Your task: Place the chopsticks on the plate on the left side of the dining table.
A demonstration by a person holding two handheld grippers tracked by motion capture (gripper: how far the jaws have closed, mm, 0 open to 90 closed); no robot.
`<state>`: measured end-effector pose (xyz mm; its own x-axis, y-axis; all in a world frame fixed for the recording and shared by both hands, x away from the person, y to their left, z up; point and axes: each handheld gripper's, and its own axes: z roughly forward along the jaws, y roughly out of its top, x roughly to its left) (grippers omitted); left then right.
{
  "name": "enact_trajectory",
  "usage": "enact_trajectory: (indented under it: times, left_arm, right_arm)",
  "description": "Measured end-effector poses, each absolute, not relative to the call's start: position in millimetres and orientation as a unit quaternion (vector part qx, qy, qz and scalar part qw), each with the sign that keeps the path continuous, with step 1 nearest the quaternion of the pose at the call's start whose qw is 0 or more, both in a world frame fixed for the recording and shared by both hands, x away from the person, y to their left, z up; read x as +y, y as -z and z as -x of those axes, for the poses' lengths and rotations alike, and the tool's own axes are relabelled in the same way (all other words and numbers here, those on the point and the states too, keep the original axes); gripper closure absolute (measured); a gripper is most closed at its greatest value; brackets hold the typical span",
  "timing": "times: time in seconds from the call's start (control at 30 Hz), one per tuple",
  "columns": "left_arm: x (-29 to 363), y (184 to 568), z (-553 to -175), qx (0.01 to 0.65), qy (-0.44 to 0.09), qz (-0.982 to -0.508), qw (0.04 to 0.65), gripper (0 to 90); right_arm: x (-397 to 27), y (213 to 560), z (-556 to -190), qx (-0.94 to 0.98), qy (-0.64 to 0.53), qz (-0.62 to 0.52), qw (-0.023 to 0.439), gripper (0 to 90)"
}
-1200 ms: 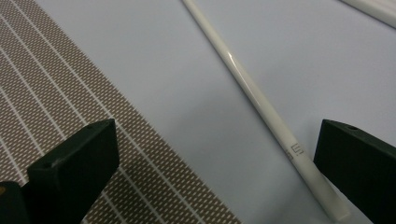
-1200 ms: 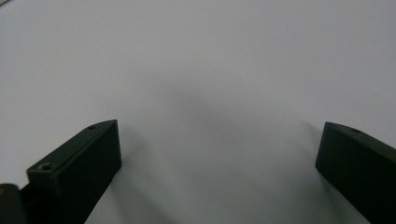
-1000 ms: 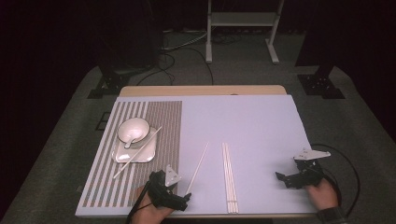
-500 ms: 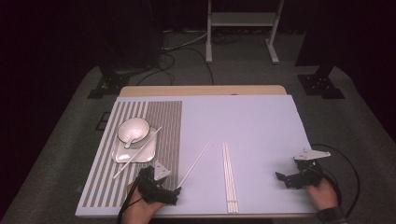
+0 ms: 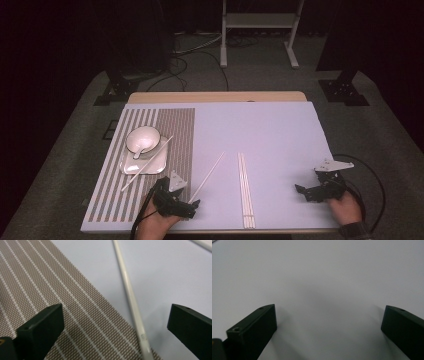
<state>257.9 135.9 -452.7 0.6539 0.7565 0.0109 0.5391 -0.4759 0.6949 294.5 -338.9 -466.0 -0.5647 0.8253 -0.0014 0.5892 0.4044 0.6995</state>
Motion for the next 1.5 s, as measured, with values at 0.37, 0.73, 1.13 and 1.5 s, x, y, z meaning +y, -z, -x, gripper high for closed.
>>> enact_trajectory:
  times: [0.37,0.73,1.13,1.5]
  left_arm:
    - [123.8,446.3,-266.5,0.381,-0.163,-0.833,0.367,31.6]
    - [117.0,452.0,-271.0,0.380,-0.146,-0.841,0.356,60.2]
    - [116.5,452.2,-271.6,0.373,-0.149,-0.844,0.356,80.2]
    - [116.8,451.3,-273.8,0.368,-0.141,-0.848,0.353,83.4]
  right_arm:
    - [-339.0,466.0,-294.4,0.819,-0.334,-0.431,0.177,0.0]
    - [-338.9,466.0,-294.4,0.819,-0.334,-0.431,0.177,0.0]
    - [-339.0,466.0,-294.4,0.819,-0.334,-0.431,0.177,0.0]
    - [-339.0,466.0,-294.4,0.820,-0.334,-0.431,0.177,0.0]
